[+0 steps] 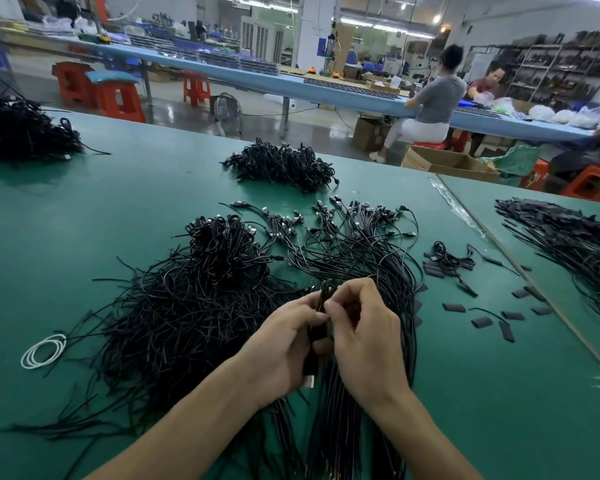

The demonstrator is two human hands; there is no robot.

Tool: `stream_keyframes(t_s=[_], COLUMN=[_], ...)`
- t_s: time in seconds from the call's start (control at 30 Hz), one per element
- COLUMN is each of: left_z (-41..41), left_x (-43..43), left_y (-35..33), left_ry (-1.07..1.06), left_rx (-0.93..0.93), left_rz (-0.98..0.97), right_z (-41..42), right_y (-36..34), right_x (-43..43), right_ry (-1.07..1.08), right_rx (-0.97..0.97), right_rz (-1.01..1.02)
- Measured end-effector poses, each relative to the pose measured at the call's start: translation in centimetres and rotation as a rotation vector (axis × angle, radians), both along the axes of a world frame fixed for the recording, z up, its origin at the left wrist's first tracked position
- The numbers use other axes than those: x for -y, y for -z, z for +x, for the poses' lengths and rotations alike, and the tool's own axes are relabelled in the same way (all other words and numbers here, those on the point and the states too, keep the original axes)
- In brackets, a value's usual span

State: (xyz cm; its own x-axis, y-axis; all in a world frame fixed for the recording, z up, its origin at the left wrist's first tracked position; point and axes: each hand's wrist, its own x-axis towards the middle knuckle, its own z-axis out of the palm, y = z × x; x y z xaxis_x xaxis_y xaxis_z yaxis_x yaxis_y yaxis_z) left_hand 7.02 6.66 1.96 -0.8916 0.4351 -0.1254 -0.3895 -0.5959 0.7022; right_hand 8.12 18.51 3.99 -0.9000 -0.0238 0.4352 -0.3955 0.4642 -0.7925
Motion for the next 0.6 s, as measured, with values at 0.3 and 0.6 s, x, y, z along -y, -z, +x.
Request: stream_keyframes(t_s=[0.3, 0.6], left_z=[-0.1, -0.6], left_x=[-0.8, 0.9], left_y=[-1.3, -1.1], left_ry=[-0.301, -0.373], left_rx=[0.005, -0.442], left_rz=[-0.018, -0.320], right_z=[-0.2, -0.2], right_y=[-0.3, -1.1], right_x=[1.2, 0.0], right_ry=[-0.110, -0.253], right_rx=[0.483, 0.752], right_rz=[-0.581, -0.881])
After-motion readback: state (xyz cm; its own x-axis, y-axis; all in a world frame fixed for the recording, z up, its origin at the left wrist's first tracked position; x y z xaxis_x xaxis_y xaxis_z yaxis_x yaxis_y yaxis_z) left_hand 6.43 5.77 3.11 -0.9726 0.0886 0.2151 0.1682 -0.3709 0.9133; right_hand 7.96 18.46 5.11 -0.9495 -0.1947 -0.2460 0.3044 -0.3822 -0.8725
